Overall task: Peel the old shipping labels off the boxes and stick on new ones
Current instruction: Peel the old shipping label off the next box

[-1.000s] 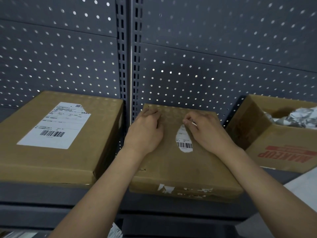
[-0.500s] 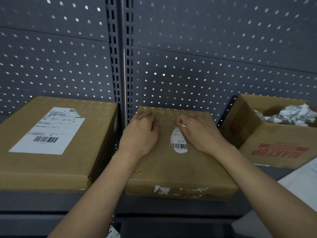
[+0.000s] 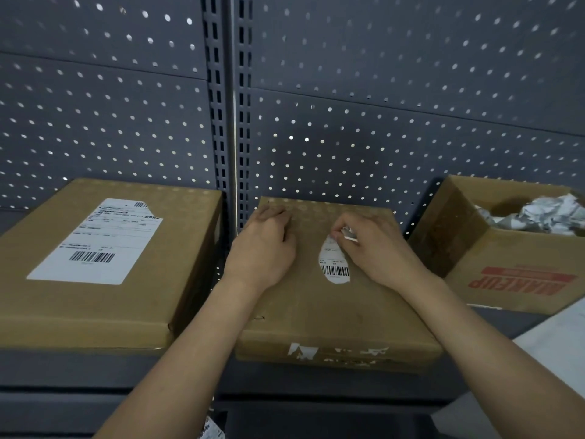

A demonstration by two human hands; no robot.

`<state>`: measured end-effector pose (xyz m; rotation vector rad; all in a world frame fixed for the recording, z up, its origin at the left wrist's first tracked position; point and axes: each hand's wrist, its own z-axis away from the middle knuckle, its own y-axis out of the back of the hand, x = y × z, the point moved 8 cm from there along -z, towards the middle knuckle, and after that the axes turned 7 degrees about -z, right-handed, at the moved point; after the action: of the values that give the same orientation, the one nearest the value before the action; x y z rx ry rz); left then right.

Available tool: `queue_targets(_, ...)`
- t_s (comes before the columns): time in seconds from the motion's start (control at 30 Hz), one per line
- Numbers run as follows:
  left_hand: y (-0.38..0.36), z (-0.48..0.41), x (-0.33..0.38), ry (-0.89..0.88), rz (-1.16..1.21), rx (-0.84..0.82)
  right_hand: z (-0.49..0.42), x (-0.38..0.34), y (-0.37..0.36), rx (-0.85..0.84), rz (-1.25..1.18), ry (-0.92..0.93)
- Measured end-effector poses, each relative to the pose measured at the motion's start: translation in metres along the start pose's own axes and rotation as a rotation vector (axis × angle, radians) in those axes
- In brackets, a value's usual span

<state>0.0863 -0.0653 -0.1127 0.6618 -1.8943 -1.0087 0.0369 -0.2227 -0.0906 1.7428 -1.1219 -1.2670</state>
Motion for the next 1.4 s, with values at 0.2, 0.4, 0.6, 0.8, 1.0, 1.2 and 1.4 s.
queue_targets(0.2, -0.001, -0.001, -0.001, 0.006, 0.000, -0.003, 0.004, -0.001, 0.000, 0.009, -0.057, -0.005)
queue_targets(0.4, 0.001, 0.000, 0.000, 0.000, -0.010, 0.008, 0.006, 0.000, 0.003, 0.015, -0.129, -0.036)
queue_targets(0.6, 0.002, 0.000, 0.001, -0.013, -0.008, 0.014, 0.008, -0.001, 0.003, -0.030, -0.124, -0.069)
queue_targets(0.8, 0.000, 0.000, 0.000, -0.010, -0.010, 0.005, 0.006, -0.005, 0.000, -0.016, -0.034, 0.028)
queue_targets(1.0, 0.001, 0.000, 0.001, -0.007, -0.005, 0.002, 0.010, -0.009, 0.000, -0.037, -0.007, 0.043)
queue_targets(1.2, 0.001, 0.001, 0.001, -0.010, 0.005, -0.002, 0.014, -0.018, 0.007, -0.038, -0.050, 0.076)
queue_targets(1.4, -0.001, 0.000, 0.000, -0.017, 0.005, -0.006, 0.018, -0.022, 0.011, -0.018, -0.117, 0.098)
